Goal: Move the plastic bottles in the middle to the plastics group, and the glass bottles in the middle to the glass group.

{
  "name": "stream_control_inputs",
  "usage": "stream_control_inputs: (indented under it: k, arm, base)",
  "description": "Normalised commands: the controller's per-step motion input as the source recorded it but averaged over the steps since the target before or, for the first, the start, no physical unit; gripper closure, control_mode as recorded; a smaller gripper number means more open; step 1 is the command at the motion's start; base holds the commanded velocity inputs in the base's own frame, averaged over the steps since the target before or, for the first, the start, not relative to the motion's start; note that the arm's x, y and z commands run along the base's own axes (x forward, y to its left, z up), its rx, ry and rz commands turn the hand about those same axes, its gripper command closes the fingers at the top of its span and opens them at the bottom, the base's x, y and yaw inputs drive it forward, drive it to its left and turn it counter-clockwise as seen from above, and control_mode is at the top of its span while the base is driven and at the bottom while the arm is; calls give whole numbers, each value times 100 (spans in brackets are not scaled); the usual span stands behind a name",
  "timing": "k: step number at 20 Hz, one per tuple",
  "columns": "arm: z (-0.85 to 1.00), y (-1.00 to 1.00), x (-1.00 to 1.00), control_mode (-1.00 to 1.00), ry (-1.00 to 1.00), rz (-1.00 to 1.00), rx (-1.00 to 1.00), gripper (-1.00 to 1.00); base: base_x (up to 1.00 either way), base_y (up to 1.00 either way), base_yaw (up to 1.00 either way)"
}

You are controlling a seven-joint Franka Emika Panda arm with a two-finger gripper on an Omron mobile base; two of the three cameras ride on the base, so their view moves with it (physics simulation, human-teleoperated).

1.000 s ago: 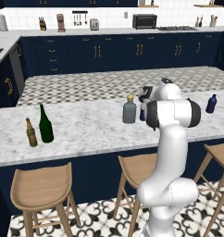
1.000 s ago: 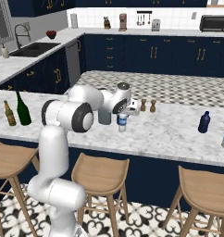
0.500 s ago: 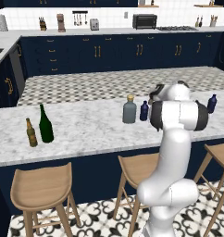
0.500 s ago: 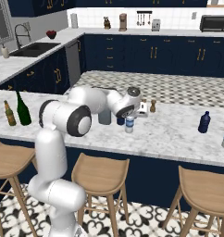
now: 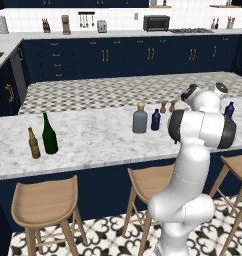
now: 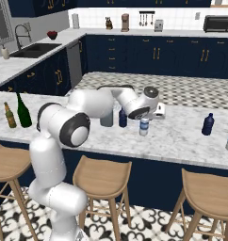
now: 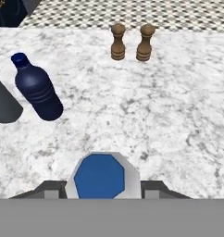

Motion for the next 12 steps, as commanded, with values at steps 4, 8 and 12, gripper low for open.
stream_control_inputs:
  k: [4, 8, 12]
  arm:
    - [38, -74, -32, -100, -6, -1, 0, 100]
    - [7, -82, -13, -100, 0, -13, -8, 100]
    - [-15, -57, -39, -100, 0, -26, -8, 100]
  base:
    - [0, 0, 0]
    - [0, 0, 0]
    - [0, 0, 0]
